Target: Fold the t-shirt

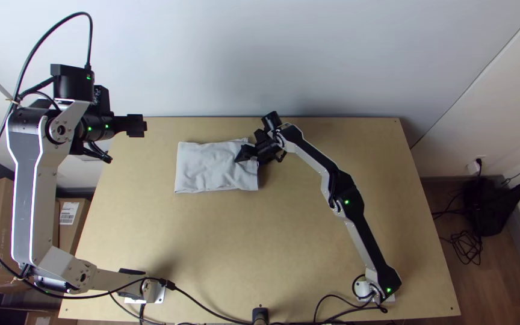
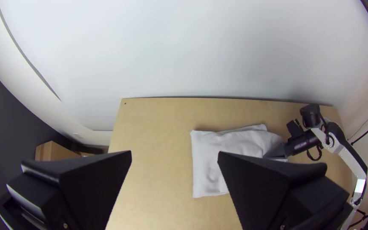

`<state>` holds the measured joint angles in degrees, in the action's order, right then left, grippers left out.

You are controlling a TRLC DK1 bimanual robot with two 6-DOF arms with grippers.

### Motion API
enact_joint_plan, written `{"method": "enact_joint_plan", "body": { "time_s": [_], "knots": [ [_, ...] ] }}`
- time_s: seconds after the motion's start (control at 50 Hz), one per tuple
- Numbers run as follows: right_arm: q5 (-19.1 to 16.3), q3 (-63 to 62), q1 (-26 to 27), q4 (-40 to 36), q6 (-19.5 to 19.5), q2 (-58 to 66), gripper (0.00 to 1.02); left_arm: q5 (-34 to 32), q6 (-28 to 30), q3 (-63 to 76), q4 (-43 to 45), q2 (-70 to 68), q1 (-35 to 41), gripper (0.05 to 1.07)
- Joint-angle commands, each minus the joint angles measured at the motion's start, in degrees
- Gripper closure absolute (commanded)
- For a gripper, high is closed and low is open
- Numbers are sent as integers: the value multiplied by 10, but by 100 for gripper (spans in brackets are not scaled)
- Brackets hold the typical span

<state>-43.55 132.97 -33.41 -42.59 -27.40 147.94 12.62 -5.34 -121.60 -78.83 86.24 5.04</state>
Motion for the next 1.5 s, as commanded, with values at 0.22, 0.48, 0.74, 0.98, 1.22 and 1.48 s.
{"method": "enact_joint_plan", "body": {
  "time_s": [0.22,0.48,0.74,0.98,1.22,1.48],
  "knots": [
    [-11,-28,33,-14,14,3,100,-3,14,22,-15,-35,-20,10],
    [-10,-150,152,-8,37,-100,100,-10,23,30,-12,-50,-39,10],
    [-6,-328,315,86,45,-231,100,-65,33,53,5,-63,-78,10],
    [16,-423,481,153,59,-310,100,-81,37,71,25,-66,-78,10],
    [29,-433,596,159,104,-312,100,-95,41,78,50,-61,-78,10],
    [54,-431,663,158,154,-294,24,-99,49,78,66,-53,-77,10]
  ]
}}
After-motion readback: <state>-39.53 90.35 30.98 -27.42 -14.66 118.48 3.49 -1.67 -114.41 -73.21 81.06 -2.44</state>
